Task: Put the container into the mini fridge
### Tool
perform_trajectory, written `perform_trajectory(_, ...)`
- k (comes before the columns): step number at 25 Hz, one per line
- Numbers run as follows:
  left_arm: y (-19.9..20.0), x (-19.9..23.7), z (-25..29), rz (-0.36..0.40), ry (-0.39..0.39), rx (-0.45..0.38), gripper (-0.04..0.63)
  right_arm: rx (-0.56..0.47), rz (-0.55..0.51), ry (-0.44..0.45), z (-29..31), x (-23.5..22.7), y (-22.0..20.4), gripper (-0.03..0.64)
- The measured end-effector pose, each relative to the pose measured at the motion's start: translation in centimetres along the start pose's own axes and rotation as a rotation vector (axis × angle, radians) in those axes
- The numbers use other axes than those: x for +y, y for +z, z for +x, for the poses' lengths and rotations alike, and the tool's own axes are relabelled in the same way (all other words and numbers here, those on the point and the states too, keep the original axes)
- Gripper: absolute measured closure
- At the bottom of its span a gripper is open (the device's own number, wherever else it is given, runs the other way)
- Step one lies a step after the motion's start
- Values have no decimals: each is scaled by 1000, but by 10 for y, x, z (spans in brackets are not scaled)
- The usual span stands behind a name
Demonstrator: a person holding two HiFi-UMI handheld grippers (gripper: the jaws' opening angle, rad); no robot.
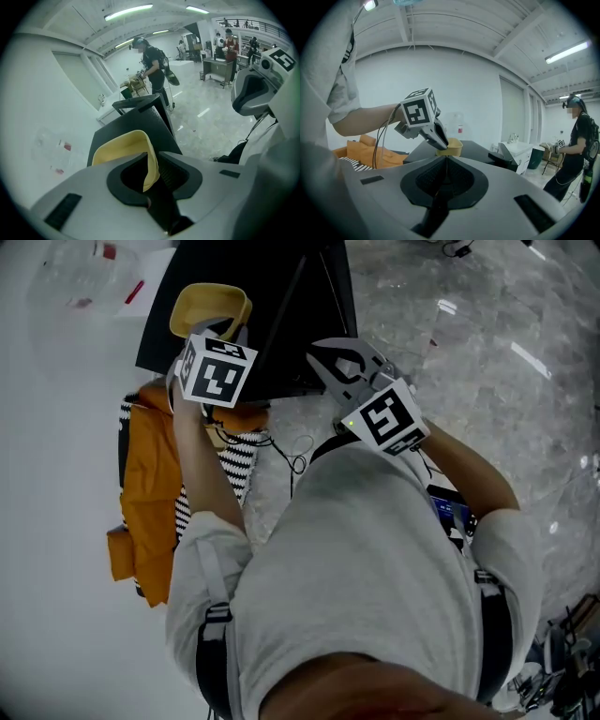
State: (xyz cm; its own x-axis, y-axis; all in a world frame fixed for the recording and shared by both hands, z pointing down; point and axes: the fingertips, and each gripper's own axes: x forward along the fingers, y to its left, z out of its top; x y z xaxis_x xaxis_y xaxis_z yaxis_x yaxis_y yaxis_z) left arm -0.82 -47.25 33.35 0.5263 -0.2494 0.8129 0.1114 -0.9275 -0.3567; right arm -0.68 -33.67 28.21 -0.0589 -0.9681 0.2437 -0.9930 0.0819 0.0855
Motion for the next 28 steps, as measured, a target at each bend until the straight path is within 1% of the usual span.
perform_trajectory(5,-4,-5,13,47,-33,42,517,17,8,-26,2,-4,-2,577)
perform_trajectory(9,-8,-3,15,75,-6,41,545,35,6,-49,1,-2,-3,577)
perform_trajectory(11,-6,-2,15,87,6,24,555,46,-6,-55,1,-4,-4,577)
perform_trajectory(14,1,-9,15,79,0,-2,566,57,-13,-61,-3,-9,-10,577)
perform_trajectory(16,8,-14,14,80,16,-19,567,59,-4,-64,-9,-11,-14,577)
perform_trajectory(22,33,-40,-1,74,39,-75,568,67,-7,-45,-37,-13,-24,577)
perform_trajectory(26,61,-61,-10,58,67,-150,568,75,-15,-36,-60,-23,-30,577)
perform_trajectory(28,76,-74,-12,54,66,-182,568,76,-22,-36,-72,-28,-34,577)
